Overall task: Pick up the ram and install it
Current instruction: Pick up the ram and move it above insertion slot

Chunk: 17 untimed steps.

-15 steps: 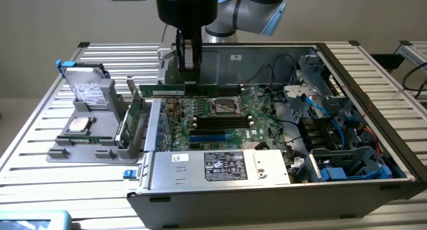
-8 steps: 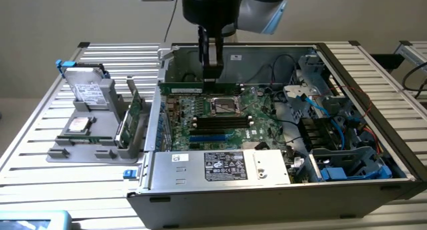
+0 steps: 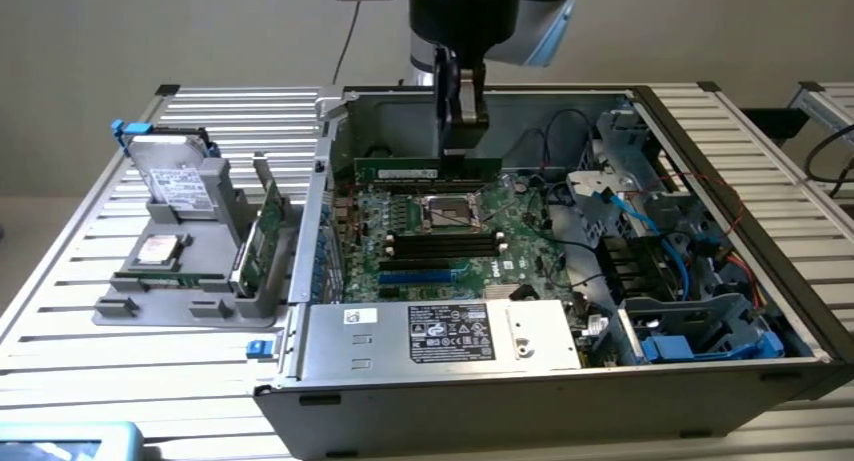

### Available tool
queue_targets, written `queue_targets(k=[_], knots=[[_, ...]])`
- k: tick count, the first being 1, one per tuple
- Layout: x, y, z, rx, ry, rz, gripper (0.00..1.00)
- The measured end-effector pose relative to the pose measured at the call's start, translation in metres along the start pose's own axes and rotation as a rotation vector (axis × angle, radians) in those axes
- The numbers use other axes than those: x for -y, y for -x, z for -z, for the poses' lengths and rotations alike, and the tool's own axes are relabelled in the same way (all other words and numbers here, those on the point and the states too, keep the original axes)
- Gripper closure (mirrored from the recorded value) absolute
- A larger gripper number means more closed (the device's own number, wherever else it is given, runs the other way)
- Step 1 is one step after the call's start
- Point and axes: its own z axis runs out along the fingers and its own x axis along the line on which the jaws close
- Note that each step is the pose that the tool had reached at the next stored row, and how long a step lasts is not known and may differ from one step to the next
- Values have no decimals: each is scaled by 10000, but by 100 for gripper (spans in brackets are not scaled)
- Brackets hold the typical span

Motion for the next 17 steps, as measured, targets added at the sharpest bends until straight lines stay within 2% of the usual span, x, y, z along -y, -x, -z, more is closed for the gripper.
queue_targets(k=[7, 12, 17], knots=[[131, 252, -48, -9, -19, 1, 87], [151, 364, -58, -6, -19, 0, 87], [178, 527, -75, -7, -19, 4, 87]])
